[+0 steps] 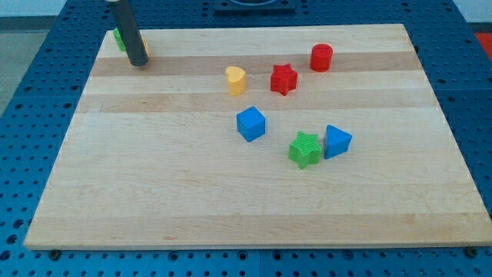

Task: Push the yellow heart horizontally to the red circle

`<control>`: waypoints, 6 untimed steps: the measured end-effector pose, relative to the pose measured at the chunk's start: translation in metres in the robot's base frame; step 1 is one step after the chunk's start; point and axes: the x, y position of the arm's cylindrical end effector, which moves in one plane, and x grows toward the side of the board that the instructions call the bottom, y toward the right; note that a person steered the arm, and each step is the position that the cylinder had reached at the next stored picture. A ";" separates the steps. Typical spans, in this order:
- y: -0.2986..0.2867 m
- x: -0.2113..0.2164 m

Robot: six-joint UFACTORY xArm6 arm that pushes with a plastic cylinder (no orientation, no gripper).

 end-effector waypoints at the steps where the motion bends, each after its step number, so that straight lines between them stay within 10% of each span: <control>1: 0.036 0.025; 6: 0.201 0.083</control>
